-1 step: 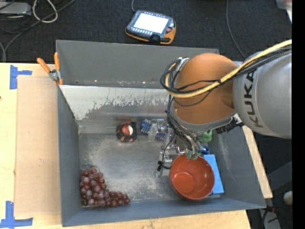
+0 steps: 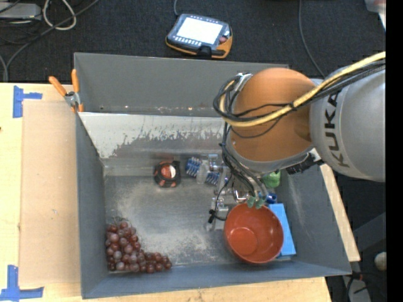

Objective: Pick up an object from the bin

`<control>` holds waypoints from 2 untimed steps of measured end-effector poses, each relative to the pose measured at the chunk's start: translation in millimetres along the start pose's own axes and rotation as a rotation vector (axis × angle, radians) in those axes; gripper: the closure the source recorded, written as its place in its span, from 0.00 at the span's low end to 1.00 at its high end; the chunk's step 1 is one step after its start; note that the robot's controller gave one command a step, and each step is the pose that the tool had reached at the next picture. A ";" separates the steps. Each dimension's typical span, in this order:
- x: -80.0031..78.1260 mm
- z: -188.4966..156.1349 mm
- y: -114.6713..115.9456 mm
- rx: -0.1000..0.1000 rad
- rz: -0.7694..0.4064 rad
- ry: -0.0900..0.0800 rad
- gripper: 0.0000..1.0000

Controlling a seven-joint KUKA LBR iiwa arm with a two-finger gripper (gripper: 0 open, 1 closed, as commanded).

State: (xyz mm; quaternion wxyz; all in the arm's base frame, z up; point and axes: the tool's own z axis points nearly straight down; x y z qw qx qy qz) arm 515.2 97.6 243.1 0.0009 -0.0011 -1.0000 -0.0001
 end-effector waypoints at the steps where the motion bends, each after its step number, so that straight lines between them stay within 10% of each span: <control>1: -3.3 142.9 76.8 -0.001 -0.081 0.001 0.00; 2: 11.2 83.0 90.8 0.000 -0.141 -0.011 0.00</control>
Offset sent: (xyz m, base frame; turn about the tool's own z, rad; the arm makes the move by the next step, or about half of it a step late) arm -0.0116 0.0918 -0.0831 -0.1454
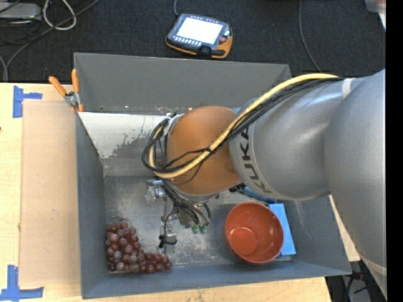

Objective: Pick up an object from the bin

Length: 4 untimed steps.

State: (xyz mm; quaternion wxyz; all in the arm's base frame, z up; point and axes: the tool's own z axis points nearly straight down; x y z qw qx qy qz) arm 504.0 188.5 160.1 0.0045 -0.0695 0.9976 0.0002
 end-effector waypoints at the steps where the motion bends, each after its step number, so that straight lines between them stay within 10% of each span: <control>1: 11.5 61.4 60.1 -0.003 -0.151 0.015 0.00; 2: 16.4 85.0 61.0 -0.004 -0.108 -0.031 0.00; 3: 18.0 84.8 59.7 -0.010 -0.331 -0.015 1.00; 4: 18.1 84.4 59.7 -0.010 -0.330 -0.014 1.00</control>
Offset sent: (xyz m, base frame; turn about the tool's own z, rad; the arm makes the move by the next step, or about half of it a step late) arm -0.0316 0.0584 -0.0901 -0.1141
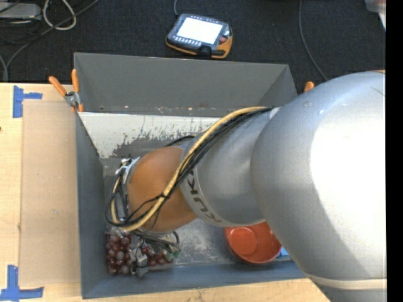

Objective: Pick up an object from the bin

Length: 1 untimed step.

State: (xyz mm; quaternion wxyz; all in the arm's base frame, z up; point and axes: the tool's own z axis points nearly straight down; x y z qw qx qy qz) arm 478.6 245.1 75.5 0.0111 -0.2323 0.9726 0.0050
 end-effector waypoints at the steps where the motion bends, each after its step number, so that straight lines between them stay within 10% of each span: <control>1: 0.4 -12.8 0.3 0.000 0.000 0.003 1.00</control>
Offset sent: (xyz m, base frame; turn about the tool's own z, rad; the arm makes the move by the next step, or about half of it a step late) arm -0.0006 0.0002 0.1028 0.0002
